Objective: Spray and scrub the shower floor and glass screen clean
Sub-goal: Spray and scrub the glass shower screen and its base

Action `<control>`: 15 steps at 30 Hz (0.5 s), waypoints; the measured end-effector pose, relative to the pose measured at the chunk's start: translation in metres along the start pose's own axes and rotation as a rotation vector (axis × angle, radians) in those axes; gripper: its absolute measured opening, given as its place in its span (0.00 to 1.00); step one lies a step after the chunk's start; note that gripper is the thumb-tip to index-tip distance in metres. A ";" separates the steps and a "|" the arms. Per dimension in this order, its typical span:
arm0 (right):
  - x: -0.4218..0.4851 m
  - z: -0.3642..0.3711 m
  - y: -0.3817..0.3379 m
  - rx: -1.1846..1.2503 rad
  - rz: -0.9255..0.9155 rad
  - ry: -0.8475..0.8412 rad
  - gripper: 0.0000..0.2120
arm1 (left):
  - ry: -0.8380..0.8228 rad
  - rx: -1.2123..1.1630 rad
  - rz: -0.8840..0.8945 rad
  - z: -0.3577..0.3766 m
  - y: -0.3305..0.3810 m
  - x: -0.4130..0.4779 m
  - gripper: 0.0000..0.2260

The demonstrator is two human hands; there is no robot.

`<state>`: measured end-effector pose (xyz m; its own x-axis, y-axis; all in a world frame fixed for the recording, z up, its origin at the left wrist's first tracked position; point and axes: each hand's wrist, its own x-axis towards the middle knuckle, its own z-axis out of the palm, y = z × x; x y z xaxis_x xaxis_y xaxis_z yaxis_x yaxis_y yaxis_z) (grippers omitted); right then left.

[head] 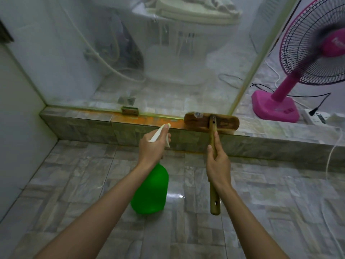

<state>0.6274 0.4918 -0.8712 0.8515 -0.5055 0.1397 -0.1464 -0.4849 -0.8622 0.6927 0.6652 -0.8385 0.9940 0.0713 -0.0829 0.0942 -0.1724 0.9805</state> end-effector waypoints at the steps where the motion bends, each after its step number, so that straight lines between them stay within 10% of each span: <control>1: -0.003 0.007 0.000 -0.033 0.022 -0.007 0.25 | 0.016 -0.002 0.013 -0.009 -0.001 -0.001 0.18; 8: -0.018 0.102 -0.069 -0.129 -0.103 -0.291 0.28 | 0.133 0.065 0.035 -0.065 -0.015 0.002 0.16; 15: -0.001 0.037 -0.031 -0.043 0.178 0.035 0.25 | 0.154 0.049 0.029 -0.101 -0.027 -0.010 0.12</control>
<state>0.6500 0.5334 -0.8621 0.7919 -0.6106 0.0040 -0.3155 -0.4148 -0.8535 0.6742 0.7685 -0.8463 0.9764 0.2150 -0.0223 0.0715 -0.2242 0.9719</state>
